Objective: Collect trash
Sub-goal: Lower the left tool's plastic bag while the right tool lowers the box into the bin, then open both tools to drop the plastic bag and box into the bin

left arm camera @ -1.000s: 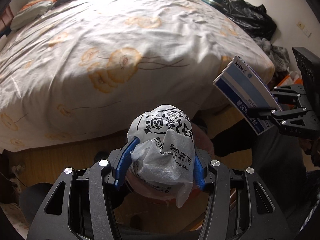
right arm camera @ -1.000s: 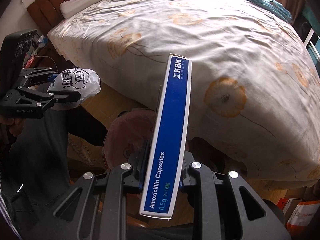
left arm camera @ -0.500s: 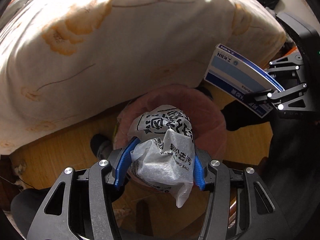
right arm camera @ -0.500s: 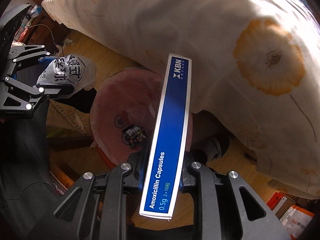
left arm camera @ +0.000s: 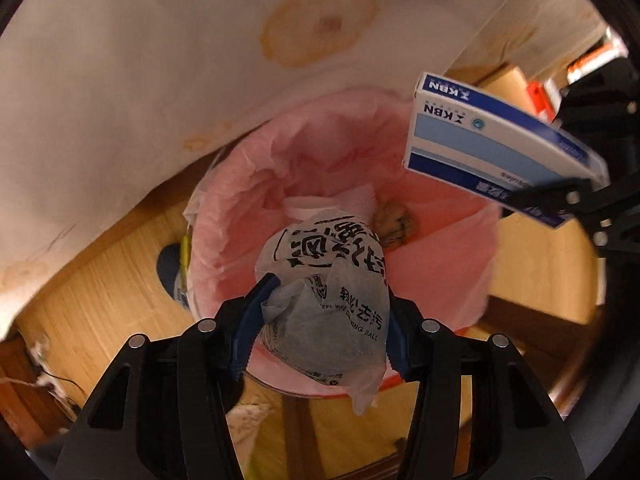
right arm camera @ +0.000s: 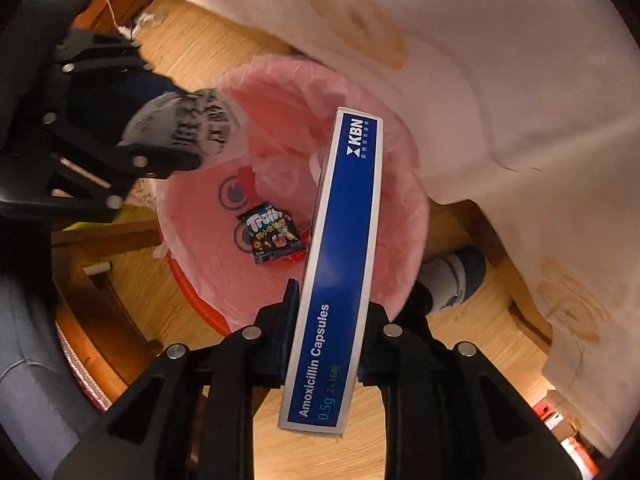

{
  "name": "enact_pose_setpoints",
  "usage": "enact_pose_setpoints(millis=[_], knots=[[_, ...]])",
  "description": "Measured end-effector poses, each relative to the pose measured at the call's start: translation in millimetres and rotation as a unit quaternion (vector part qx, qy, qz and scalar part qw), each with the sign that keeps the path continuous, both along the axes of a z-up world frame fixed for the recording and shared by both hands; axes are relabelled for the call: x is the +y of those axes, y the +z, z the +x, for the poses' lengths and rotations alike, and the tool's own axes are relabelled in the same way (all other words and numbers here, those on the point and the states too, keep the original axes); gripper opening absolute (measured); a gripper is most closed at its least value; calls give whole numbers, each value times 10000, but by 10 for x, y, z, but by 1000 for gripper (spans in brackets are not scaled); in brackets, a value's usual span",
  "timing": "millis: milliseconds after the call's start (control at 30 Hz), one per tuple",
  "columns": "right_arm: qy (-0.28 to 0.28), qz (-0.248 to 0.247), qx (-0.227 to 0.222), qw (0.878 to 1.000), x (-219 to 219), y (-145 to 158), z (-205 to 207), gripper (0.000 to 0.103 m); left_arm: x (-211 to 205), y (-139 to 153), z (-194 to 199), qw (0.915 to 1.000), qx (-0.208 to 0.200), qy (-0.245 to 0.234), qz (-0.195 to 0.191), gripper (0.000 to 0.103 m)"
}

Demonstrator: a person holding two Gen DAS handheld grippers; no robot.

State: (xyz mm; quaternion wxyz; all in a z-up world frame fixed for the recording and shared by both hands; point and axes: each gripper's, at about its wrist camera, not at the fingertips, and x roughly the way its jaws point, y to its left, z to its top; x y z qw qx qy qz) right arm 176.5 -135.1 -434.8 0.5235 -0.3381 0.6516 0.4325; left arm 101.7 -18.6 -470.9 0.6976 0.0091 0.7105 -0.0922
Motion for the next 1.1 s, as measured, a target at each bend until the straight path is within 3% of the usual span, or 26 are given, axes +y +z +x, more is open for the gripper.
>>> enact_pose_setpoints(millis=[333, 633, 700, 733, 767, 800, 1100], knots=[[134, -408, 212, 9989, 15, -540, -21, 22, 132, -608, -26, 9976, 571, 257, -281, 52], [151, -372, 328, 9987, 2, -669, -58, 24, 216, -534, 2, 9971, 550, 364, -377, 52], [99, -287, 311, 9991, 12, -680, -40, 28, 210, -577, 0, 9970, 569, 375, -371, 58], [60, -239, 379, 9990, 12, -675, -27, 62, 215, -571, 11, 9967, 588, 391, -398, 65], [31, -196, 433, 9989, 9, -671, -21, 97, 226, -568, 18, 9966, 584, 427, -397, 89], [18, -150, 468, 9988, 5, -676, -24, 97, 228, -578, 28, 9968, 550, 456, -359, 97], [97, -223, 421, 9988, -5, -666, -64, 98, 254, -547, 3, 9968, 548, 496, -309, 97]])
